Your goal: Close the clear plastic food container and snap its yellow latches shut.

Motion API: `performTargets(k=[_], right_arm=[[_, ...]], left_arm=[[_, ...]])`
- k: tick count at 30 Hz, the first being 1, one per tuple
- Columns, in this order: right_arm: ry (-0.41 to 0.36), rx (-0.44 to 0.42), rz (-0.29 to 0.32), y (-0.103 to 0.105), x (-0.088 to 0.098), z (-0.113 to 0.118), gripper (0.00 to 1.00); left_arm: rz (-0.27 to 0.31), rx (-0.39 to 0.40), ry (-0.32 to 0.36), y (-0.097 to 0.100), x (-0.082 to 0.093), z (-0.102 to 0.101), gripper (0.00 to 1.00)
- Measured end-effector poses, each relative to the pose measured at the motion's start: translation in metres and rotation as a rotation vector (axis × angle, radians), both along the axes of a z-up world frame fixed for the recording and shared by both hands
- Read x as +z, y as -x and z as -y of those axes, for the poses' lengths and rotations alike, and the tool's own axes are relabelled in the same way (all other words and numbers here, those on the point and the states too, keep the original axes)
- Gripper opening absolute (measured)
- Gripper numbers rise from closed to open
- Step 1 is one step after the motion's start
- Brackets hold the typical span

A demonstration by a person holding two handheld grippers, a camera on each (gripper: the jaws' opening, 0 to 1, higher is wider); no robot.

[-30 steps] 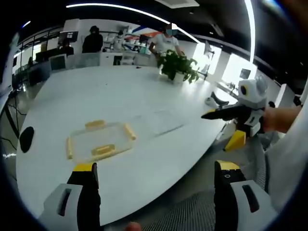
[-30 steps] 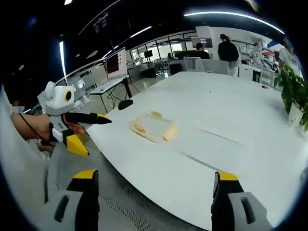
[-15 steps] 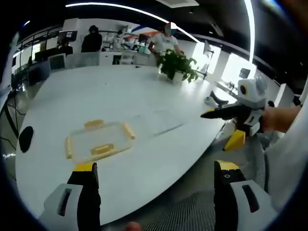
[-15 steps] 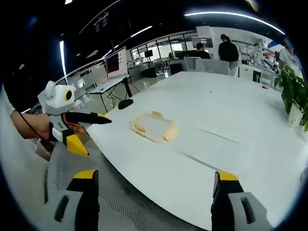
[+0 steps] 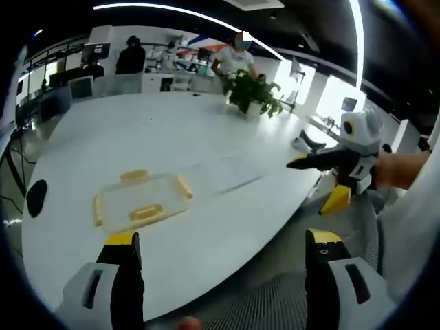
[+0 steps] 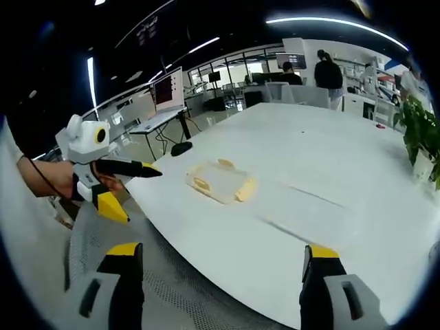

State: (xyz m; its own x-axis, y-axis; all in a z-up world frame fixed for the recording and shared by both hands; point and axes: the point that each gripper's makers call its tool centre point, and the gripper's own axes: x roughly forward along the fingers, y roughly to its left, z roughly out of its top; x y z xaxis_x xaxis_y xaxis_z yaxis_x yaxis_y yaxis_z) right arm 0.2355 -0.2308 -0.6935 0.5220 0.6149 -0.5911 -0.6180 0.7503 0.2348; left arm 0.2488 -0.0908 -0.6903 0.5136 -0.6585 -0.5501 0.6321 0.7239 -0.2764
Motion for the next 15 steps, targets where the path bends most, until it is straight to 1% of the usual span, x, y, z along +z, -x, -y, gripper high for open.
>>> performTargets(k=[5,15], right_arm=[[-0.005,-0.010,0.003,-0.0012,0.0010,0.0008,0.99],[0.004,0.004,0.003,0.0003,0.0002,-0.0010,0.99]], left_arm=[[-0.002,0.006,0.003,-0.0003,0.0000,-0.0016,0.98],[-0.005,0.004,0.002,0.0004,0.0001,-0.0012,0.98]])
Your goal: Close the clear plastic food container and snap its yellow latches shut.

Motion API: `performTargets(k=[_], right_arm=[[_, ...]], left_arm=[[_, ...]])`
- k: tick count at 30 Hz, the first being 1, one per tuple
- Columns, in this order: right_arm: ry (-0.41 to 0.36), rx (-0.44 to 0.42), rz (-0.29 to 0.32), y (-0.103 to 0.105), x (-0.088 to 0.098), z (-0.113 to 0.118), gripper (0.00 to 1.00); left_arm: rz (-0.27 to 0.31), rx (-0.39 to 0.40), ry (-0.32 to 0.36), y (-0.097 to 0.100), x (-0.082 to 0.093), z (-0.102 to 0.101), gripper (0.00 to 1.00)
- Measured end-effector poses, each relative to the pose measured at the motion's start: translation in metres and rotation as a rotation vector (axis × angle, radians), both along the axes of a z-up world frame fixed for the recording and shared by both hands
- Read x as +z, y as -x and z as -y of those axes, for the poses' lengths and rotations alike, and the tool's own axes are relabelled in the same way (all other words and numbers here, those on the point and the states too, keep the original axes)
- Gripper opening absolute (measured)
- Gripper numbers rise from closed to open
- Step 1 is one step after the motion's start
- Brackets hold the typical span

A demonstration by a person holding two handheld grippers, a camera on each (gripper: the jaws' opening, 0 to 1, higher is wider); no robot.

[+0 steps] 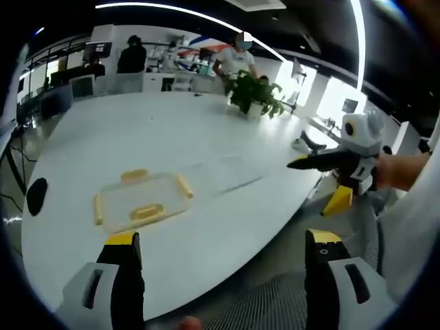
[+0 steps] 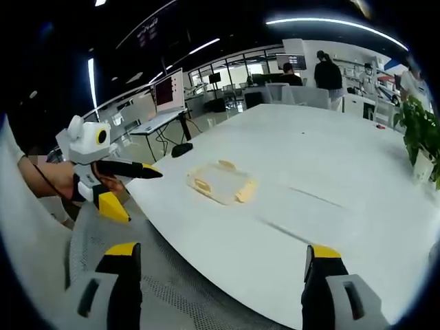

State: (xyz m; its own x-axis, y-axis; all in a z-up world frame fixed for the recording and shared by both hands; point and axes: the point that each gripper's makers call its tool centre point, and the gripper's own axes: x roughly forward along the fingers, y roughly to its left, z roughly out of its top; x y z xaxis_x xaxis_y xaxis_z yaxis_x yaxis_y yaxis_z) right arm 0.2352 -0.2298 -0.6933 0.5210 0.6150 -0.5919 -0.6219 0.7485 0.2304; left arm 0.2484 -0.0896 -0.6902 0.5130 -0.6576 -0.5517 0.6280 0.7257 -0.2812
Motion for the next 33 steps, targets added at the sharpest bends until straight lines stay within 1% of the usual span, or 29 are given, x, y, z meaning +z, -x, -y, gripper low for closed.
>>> performTargets(k=[8,13,16,21,24,26,31,33], right_arm=[[0.008,0.000,0.004,0.000,0.000,0.001,0.98],[0.000,0.004,0.004,0.000,0.001,-0.001,0.98],[0.003,0.005,0.012,-0.001,0.001,-0.001,0.97],[0.006,-0.001,0.021,-0.002,0.002,0.000,0.98],[-0.023,-0.021,0.006,-0.004,0.004,0.002,0.98],[-0.022,-0.027,0.013,-0.005,0.004,0.003,0.97],[-0.036,-0.011,0.001,-0.003,0.007,0.003,0.99],[-0.037,-0.011,0.004,-0.004,0.009,0.005,0.99]], left_arm=[[0.002,-0.006,-0.003,0.001,0.000,0.001,0.97],[0.007,-0.010,-0.004,0.001,0.001,0.001,0.97],[0.006,-0.013,-0.004,0.001,0.001,0.001,0.97],[0.007,-0.014,-0.004,0.002,0.001,0.001,0.97],[0.006,-0.013,0.002,0.002,0.002,0.001,0.96],[0.004,-0.012,0.006,0.002,0.003,0.000,0.96],[-0.002,-0.007,0.016,0.000,0.006,-0.005,0.96],[0.010,0.000,0.017,-0.002,0.010,-0.009,0.96]])
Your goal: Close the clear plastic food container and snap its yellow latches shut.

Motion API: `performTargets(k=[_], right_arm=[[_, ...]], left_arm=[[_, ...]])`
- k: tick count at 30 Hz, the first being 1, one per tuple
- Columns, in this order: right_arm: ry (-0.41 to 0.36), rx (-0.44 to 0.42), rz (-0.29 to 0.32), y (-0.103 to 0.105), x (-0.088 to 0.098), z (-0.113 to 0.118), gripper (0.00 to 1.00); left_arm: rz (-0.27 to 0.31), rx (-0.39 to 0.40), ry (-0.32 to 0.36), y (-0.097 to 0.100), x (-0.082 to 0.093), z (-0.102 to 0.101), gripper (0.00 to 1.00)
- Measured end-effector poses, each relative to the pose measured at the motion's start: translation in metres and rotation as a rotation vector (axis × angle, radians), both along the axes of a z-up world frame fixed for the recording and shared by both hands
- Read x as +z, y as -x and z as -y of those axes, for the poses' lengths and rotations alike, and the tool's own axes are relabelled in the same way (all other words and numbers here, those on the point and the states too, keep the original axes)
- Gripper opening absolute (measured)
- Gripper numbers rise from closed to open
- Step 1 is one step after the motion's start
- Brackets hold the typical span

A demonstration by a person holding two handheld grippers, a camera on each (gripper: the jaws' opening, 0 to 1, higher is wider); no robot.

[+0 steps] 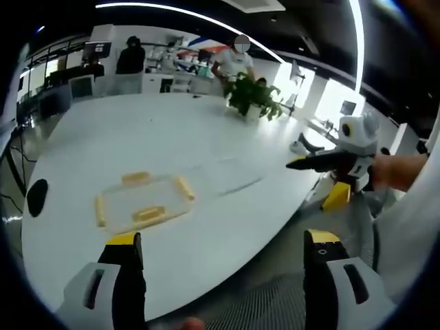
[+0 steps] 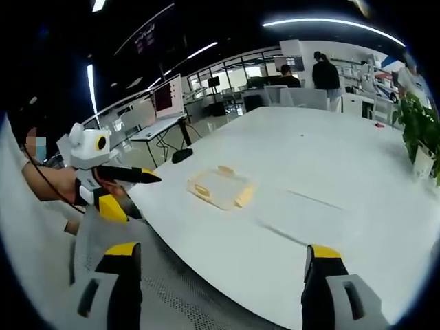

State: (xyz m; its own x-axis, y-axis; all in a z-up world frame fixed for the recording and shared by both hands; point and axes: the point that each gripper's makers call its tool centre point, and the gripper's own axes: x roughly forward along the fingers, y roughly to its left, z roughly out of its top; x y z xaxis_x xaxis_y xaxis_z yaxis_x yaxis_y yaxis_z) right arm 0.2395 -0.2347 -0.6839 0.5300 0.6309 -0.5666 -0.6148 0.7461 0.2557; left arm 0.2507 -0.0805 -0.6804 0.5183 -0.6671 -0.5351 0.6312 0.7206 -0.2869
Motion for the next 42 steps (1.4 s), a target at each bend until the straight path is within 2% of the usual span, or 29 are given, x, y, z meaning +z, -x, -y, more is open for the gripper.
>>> performTargets(k=[4,8,15,24,33,39,42], right_arm=[[0.001,-0.001,0.011,-0.005,0.004,0.002,0.99],[-0.026,-0.012,0.016,-0.011,0.013,-0.003,0.99],[-0.014,0.032,0.057,-0.021,0.019,-0.016,0.97],[-0.006,0.046,0.057,-0.034,0.018,-0.021,0.94],[0.008,0.072,0.066,-0.048,0.018,-0.030,0.92],[0.012,0.098,0.071,-0.056,0.020,-0.037,0.91],[0.021,0.106,0.074,-0.061,0.019,-0.041,0.91]], left_arm=[[0.014,0.002,-0.027,-0.004,0.003,-0.012,0.95],[0.021,0.009,-0.022,-0.009,0.010,-0.016,0.95],[0.038,0.005,-0.030,-0.019,0.015,-0.022,0.95],[0.053,0.016,-0.055,-0.040,0.015,-0.039,0.95],[0.075,-0.022,-0.088,-0.054,0.014,-0.048,0.93],[0.079,-0.038,-0.119,-0.063,0.010,-0.056,0.95],[0.090,-0.044,-0.115,-0.066,0.011,-0.058,0.95]])
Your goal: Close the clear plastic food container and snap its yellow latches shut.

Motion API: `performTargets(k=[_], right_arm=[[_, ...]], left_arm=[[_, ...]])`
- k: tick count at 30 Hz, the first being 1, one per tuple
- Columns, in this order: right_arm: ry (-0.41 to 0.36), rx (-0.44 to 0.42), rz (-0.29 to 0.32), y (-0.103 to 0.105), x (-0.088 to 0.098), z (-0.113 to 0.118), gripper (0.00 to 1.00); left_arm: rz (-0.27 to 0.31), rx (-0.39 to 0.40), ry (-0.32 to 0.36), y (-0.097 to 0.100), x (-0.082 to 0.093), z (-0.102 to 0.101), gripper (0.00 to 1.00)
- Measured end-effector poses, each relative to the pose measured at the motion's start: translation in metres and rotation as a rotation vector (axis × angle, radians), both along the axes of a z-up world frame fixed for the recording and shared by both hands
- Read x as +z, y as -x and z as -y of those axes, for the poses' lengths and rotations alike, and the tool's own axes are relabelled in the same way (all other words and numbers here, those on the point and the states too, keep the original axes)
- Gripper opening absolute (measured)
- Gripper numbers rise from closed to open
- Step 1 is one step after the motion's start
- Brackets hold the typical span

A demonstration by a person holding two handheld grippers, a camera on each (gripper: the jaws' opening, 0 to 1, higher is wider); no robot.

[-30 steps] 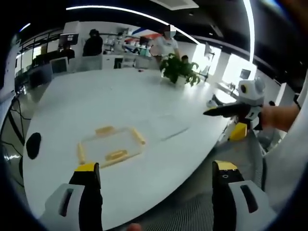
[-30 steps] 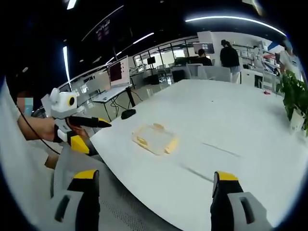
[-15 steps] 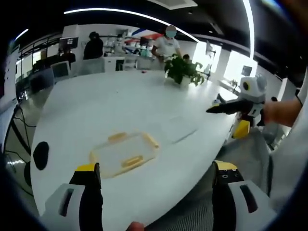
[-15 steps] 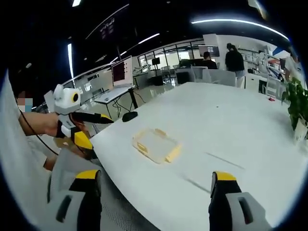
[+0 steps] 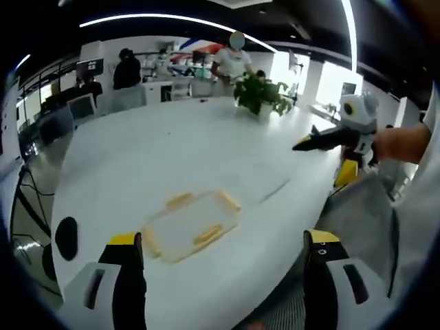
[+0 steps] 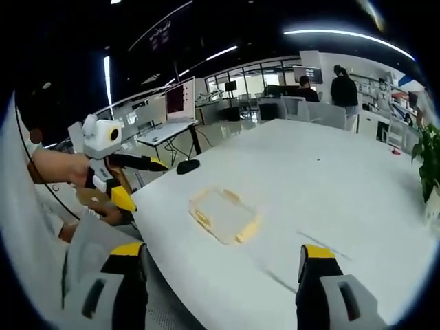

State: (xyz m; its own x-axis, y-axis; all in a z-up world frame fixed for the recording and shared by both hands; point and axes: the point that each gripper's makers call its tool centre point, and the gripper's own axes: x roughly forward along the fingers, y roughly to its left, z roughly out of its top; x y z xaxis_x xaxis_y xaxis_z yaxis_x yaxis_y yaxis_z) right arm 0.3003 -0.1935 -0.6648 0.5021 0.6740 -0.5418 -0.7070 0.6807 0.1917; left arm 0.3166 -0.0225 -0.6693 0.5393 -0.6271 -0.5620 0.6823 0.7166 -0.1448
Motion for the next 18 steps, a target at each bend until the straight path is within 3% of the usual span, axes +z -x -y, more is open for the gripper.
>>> performTargets(k=[18], right_arm=[[0.043,0.075,-0.010,-0.023,-0.013,-0.023,0.90]], left_arm=[[0.010,-0.071,-0.028,-0.020,-0.007,-0.010,0.90]])
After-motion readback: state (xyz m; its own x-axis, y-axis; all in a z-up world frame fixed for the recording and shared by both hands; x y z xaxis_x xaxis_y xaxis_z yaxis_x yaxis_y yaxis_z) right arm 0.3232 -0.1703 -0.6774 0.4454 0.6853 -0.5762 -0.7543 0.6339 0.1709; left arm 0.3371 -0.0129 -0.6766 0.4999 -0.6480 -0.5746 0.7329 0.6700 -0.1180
